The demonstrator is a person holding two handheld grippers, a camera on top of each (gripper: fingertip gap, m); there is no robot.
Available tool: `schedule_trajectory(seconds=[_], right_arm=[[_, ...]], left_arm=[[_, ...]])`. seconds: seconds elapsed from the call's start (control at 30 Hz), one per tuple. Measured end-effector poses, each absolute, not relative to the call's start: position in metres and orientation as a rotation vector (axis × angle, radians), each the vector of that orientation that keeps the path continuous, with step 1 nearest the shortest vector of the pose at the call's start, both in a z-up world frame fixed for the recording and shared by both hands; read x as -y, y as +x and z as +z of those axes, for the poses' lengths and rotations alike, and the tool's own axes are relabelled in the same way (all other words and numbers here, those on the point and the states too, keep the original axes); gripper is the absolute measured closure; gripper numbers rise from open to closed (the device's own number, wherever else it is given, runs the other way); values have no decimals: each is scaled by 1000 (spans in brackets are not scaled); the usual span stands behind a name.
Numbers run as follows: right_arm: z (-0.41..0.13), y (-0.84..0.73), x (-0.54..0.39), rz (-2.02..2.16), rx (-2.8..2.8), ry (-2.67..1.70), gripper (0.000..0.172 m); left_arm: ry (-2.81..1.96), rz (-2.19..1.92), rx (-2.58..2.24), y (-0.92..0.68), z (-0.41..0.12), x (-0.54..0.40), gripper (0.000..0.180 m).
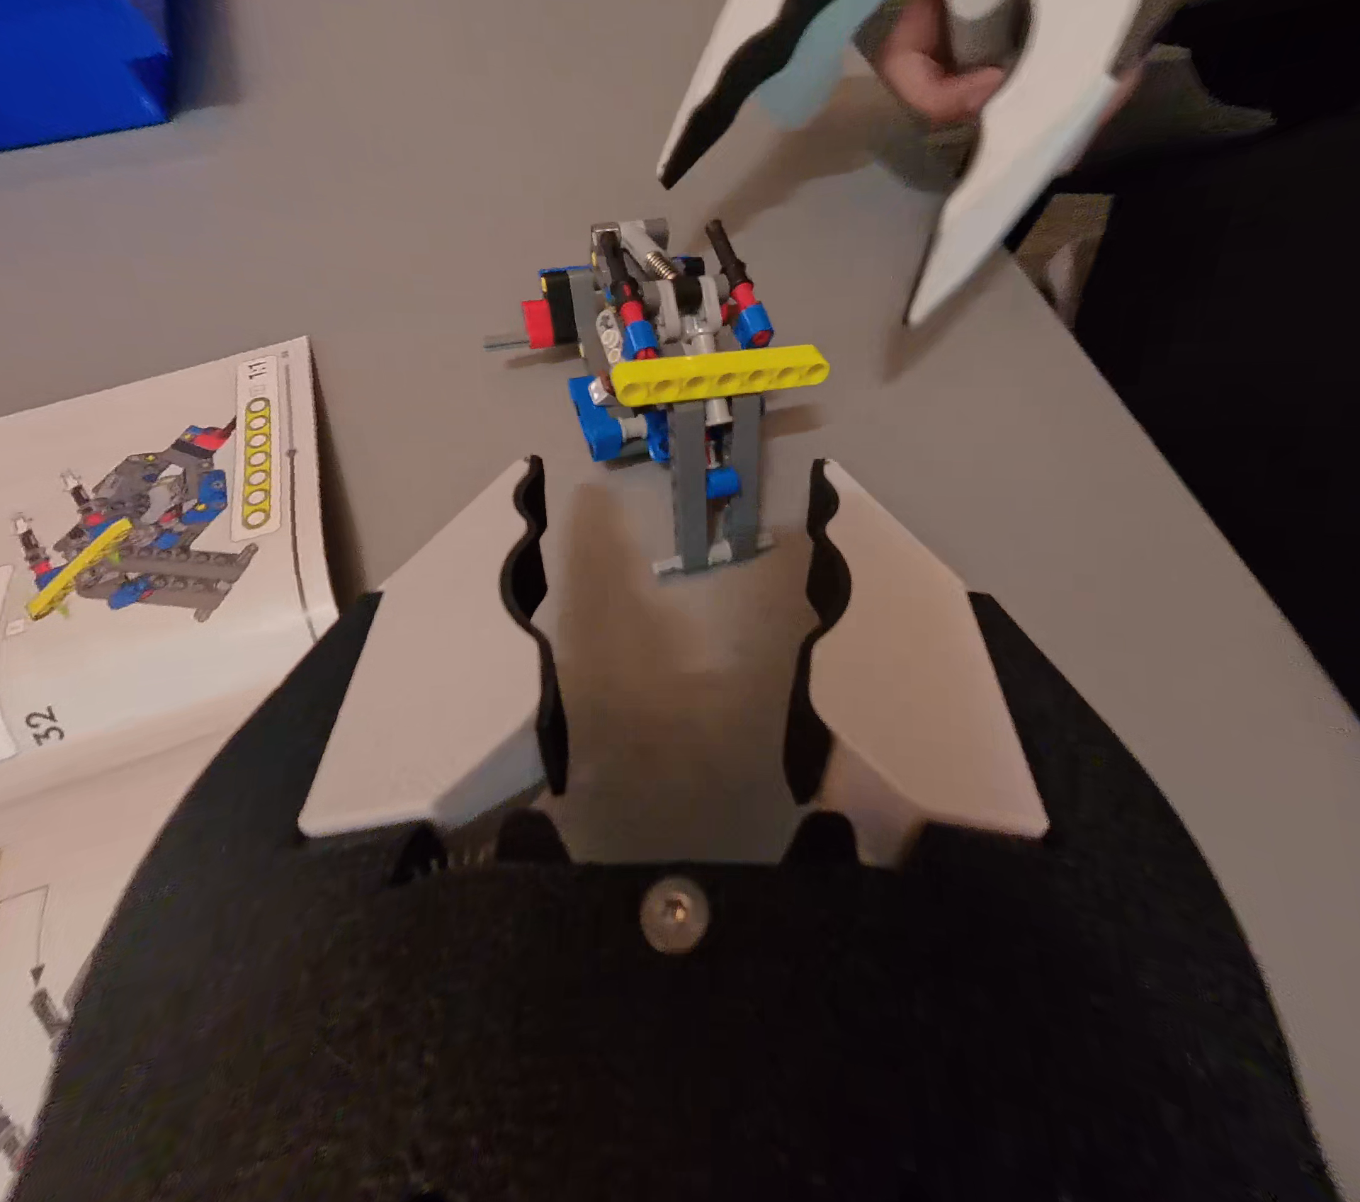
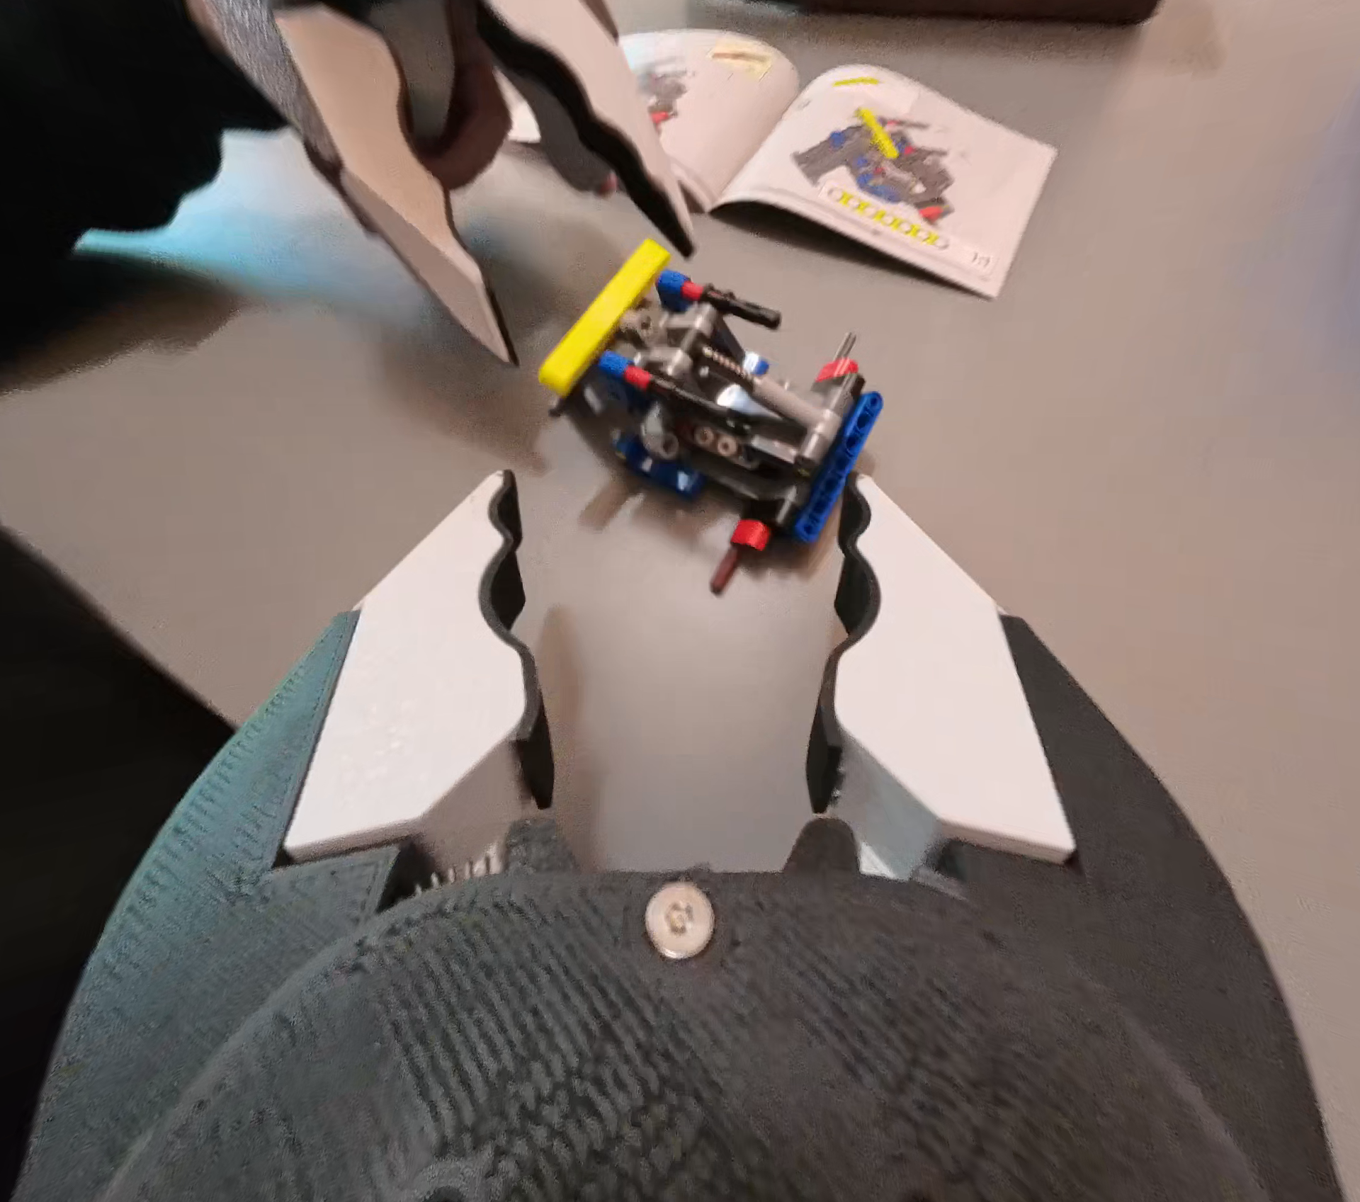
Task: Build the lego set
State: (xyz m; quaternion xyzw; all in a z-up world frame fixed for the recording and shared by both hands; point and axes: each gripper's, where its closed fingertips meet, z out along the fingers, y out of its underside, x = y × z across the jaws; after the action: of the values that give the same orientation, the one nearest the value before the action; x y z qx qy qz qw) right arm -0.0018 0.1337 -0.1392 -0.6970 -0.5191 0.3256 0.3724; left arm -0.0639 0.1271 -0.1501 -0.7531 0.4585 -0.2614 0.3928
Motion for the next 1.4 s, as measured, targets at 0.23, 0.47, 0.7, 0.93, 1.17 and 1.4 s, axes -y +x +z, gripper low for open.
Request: schedule_trajectory(seconds=[0.23,0.47,0.7,0.93,1.17,1.4], right_arm=[[-143,-35,-133,727,1146,-1835,82],[-139,-35,-140,661,1188,-1735,100],[-148,-4,-135,554,1254,-1752,107],[-181,-4,-94,627,1395,-1912,136],[-182,2,-98,620,1521,-1823,166],[-179,33,-122,473,1592,-1645,166]], left_arm=[[-1938,-567,-1136,-52,-165,-135,136],[-1984,-602,-1048,-50,-165,-136,137],[-1921,-539,-1025,-60,-146,-132,131],[-2046,-683,-992,-49,-164,-123,147],[-2019,-580,-961,-26,-163,-130,164],[-1954,-414,-975,-10,-161,-143,170]])
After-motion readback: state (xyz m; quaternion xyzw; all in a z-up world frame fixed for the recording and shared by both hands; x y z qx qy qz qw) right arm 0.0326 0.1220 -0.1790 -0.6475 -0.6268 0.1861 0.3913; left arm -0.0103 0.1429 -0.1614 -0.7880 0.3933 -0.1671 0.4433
